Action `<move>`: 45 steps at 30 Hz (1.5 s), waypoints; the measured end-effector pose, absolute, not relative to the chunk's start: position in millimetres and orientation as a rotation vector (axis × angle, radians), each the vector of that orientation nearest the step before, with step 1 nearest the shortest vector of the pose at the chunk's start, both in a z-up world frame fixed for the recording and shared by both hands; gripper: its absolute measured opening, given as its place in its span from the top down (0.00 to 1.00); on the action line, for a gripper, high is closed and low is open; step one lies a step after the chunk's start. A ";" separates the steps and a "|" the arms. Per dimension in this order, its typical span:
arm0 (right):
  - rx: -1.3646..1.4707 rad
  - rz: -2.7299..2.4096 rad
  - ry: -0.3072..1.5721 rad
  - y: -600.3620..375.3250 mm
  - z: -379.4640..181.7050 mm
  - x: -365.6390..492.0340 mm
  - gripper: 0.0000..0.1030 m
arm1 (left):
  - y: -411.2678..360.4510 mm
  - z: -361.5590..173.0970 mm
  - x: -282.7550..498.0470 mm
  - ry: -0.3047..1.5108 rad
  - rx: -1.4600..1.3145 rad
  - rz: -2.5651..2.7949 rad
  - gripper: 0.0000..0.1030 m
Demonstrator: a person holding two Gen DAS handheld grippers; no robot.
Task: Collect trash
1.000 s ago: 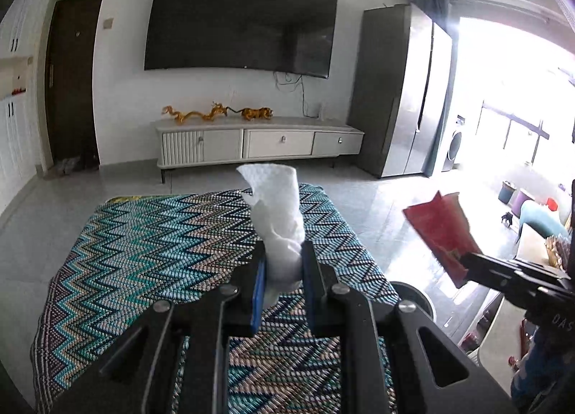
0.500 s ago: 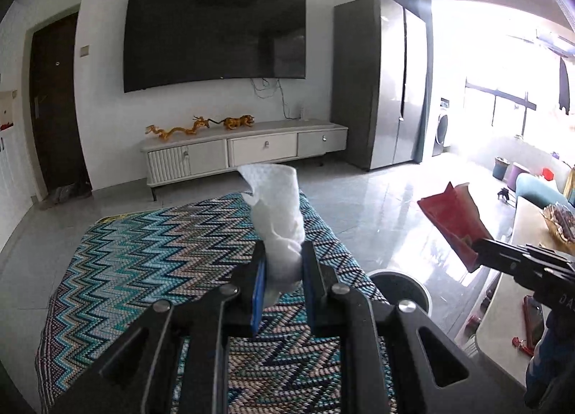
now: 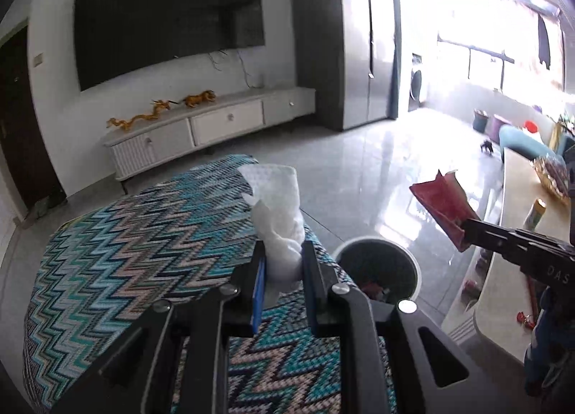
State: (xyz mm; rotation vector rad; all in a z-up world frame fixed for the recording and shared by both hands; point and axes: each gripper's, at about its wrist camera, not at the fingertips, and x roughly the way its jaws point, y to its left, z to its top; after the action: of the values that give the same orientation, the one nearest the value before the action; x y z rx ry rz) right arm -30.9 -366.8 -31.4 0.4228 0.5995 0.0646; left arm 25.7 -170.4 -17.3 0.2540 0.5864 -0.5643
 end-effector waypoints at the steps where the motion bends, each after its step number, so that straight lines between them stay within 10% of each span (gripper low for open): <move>1: 0.436 0.052 0.609 -372.8 -37.6 -26.8 0.96 | -180.3 -22.1 29.3 0.599 0.270 -0.575 0.83; 25: 0.681 -0.195 0.798 -489.9 -171.6 54.4 0.91 | -356.3 -120.7 107.1 0.870 0.445 -0.815 0.80; 32: 0.706 -0.280 0.827 -507.1 -196.0 64.7 0.55 | -380.7 -135.5 121.3 0.977 0.385 -0.882 0.73; 45: 0.715 -0.298 0.818 -497.5 -183.9 48.0 0.46 | -348.1 -108.0 131.6 0.975 0.230 -0.835 0.56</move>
State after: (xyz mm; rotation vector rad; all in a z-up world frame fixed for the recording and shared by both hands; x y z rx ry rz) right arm 48.0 -497.5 -183.9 0.7153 0.8179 -0.2983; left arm 131.6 -348.1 -108.0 0.2303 0.9753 -0.8347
